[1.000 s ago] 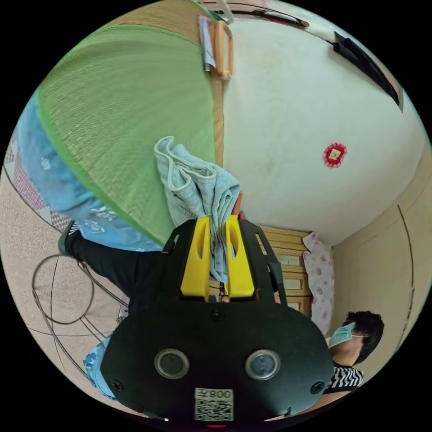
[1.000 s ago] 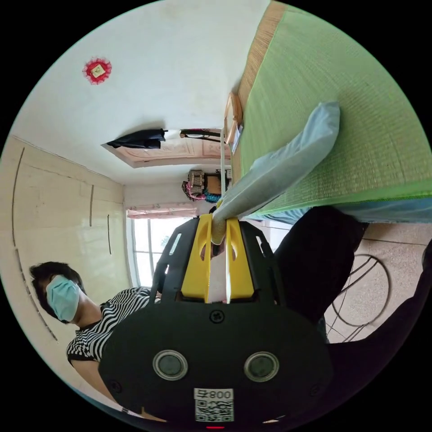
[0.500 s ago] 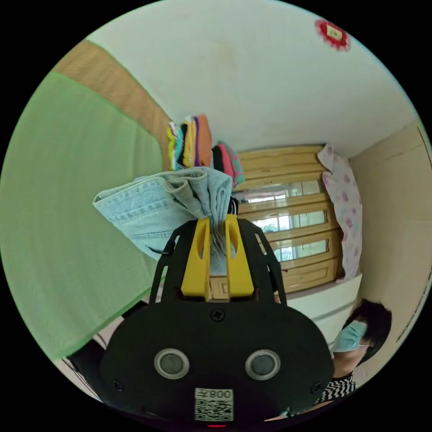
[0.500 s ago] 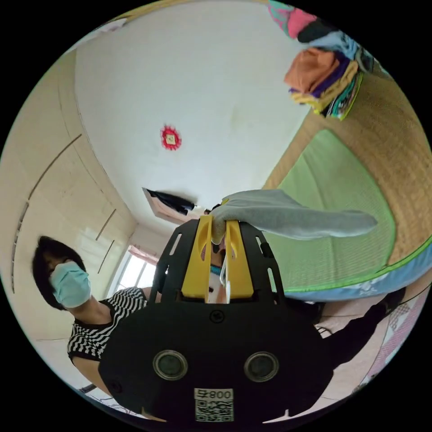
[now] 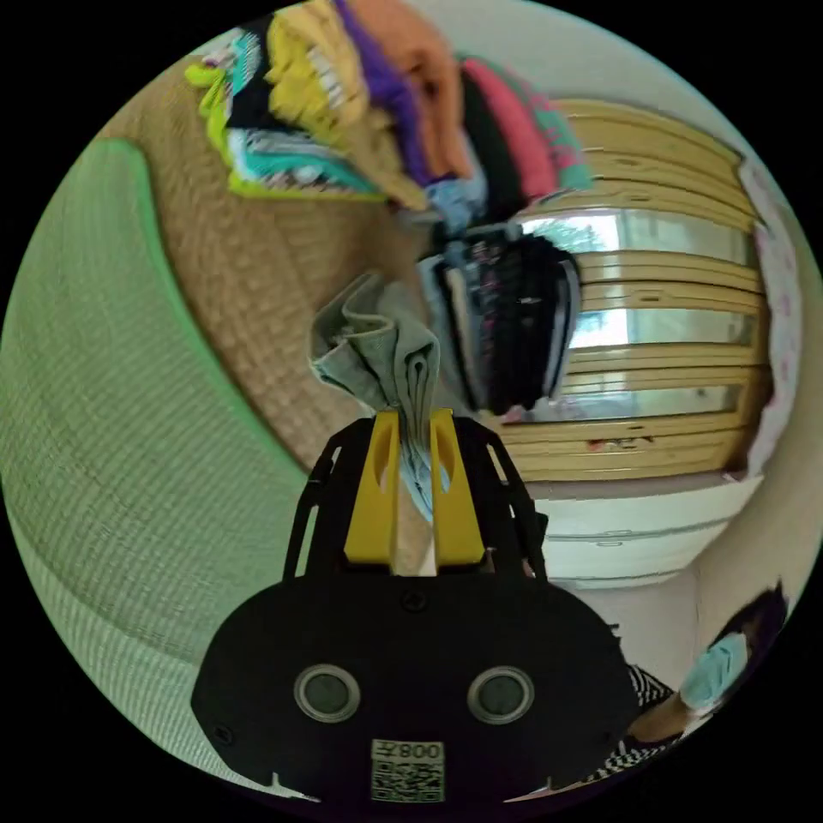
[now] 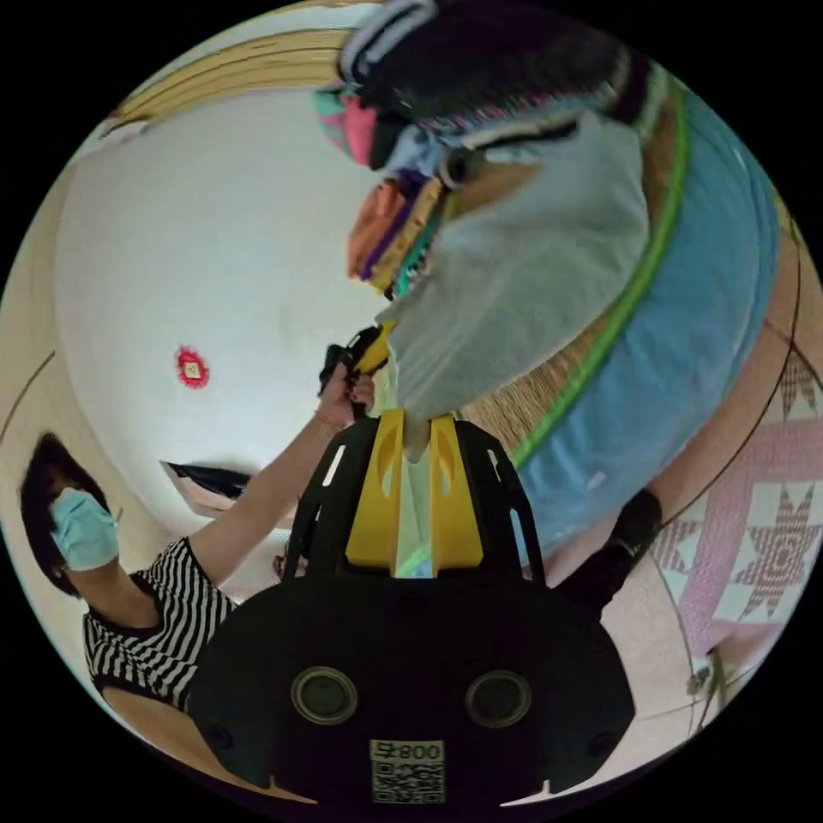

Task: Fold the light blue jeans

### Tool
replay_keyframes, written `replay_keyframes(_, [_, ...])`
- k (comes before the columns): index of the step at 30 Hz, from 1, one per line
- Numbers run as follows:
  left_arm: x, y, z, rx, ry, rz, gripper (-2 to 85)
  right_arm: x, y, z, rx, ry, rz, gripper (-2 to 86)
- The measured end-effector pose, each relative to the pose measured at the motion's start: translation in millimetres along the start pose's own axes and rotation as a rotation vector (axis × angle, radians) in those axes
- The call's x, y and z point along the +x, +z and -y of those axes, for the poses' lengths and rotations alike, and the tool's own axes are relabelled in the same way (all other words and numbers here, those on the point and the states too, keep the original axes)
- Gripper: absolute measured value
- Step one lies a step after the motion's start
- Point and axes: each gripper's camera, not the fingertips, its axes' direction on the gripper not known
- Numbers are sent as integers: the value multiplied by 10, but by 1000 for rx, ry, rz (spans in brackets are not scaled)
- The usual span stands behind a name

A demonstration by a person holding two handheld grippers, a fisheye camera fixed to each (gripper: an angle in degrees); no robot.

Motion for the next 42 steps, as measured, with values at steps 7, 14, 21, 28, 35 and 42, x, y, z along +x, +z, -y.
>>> replay_keyframes(7, [651,-629,-47,7,44,23,68,853,556,-503,-9,16,67,54])
replay_keyframes(14, [1425,-1141,-217,16,27,28,77,1285,659,-849,17,35,84,57])
replay_keyframes(21, [2095,-1825,-606,149,25,74,56,1557,636,-1328,83,64,114,22])
replay_keyframes(28, [2979,-1998,-763,146,156,126,11,1142,697,-1318,126,-147,-129,2])
replay_keyframes(35, [3327,-1889,-893,89,90,253,2,1103,1476,-1139,16,-280,-521,0])
replay_keyframes(42, [3646,-1971,-1169,61,144,292,1,1063,1793,-1236,4,-381,-696,1])
